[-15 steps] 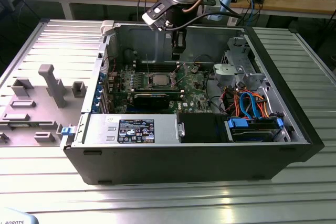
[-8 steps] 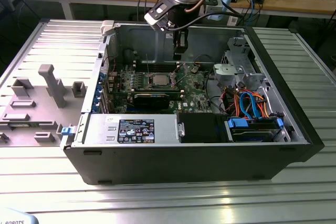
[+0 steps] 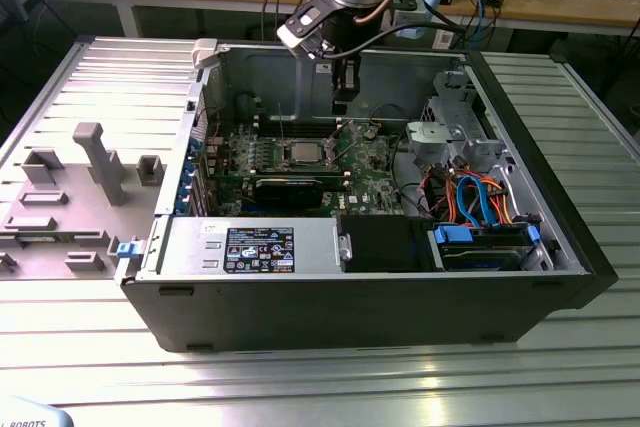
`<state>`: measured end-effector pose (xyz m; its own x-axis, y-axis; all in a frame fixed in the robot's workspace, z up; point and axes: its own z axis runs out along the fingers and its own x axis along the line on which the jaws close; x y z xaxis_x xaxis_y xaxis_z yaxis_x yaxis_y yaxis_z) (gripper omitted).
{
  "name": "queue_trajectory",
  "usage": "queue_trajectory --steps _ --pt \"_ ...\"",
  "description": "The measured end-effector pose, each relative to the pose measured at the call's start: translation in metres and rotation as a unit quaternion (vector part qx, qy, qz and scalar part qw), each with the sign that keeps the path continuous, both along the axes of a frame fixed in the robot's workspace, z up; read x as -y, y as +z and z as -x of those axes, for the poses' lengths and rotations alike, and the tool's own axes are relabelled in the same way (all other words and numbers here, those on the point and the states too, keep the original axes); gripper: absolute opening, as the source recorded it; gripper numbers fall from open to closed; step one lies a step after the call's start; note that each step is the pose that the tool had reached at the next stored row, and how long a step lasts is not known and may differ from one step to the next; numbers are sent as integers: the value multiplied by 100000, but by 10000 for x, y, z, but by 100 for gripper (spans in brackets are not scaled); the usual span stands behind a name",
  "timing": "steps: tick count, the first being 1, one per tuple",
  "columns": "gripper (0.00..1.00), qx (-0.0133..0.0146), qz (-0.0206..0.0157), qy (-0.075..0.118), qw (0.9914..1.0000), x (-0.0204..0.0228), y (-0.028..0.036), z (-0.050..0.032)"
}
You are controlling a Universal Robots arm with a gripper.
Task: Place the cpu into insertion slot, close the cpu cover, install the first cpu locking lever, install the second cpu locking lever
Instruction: 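Close the cpu cover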
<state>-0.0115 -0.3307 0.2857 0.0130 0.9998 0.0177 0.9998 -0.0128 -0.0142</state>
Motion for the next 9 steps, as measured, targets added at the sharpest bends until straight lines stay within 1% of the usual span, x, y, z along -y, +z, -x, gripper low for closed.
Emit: queue_trajectory --steps 9 --pt "11 -3 11 -4 100000 0 -1 -10"
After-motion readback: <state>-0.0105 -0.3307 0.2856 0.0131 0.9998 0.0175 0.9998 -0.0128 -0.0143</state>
